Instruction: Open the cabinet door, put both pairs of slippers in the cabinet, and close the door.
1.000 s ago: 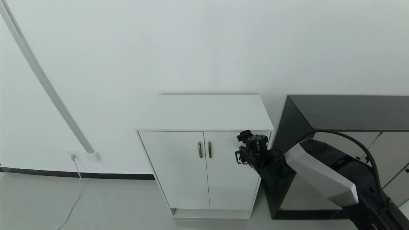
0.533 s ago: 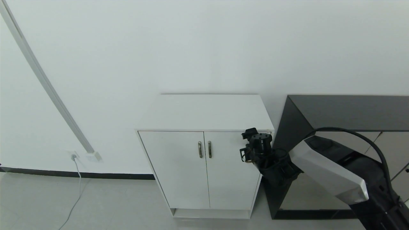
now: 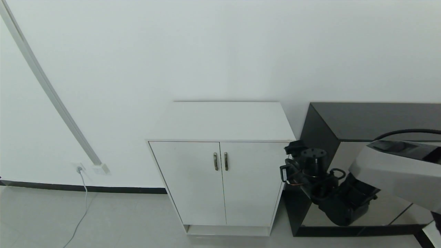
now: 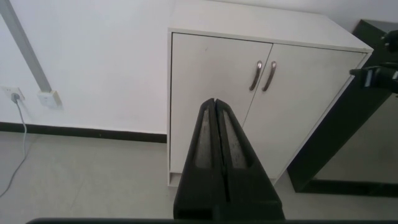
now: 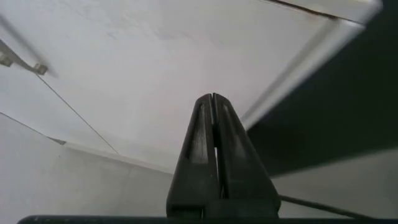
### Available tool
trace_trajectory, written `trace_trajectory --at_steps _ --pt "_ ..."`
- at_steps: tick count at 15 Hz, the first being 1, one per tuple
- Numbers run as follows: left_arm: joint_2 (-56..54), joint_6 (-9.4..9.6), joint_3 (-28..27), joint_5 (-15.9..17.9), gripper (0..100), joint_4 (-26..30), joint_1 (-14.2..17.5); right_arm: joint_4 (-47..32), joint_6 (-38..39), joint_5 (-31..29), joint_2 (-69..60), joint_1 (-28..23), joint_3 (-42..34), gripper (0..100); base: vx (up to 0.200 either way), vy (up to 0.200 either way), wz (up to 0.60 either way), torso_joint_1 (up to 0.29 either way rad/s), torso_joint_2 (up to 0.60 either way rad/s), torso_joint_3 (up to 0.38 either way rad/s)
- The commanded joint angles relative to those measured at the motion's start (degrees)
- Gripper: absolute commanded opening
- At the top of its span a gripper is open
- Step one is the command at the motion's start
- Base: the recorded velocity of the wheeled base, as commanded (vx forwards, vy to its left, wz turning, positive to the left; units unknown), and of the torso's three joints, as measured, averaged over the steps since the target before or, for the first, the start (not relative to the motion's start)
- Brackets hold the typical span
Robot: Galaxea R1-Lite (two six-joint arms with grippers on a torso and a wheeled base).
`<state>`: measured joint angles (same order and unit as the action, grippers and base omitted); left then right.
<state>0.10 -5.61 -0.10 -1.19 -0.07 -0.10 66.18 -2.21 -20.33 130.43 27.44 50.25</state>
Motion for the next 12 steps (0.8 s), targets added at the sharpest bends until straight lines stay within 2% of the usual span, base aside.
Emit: trace_trajectory --at_steps 1,6,9,12 --pt "0.08 -0.02 0.01 -0.04 0 -0.01 0.01 3.87 -0.43 -0.06 -12.13 -4.33 -12.72 0 0.0 0.0 0.0 0.0 0.0 0.0" --pt "0.08 0.07 0.01 -0.04 0 -0.01 0.01 3.87 -2.45 1.17 -30.41 -15.4 -30.21 0 0.0 0.0 0.0 0.0 0.0 0.0" --pt "0.08 0.07 0.01 0.05 0 -0.01 0.01 3.43 -3.86 3.28 -40.6 -16.19 -40.14 0 0.0 0.0 0.0 0.0 0.0 0.0" --pt "0.08 0.07 0.01 0.05 0 -0.01 0.01 3.34 -6.93 3.46 -46.93 -16.1 -45.33 0 0.0 0.0 0.0 0.0 0.0 0.0"
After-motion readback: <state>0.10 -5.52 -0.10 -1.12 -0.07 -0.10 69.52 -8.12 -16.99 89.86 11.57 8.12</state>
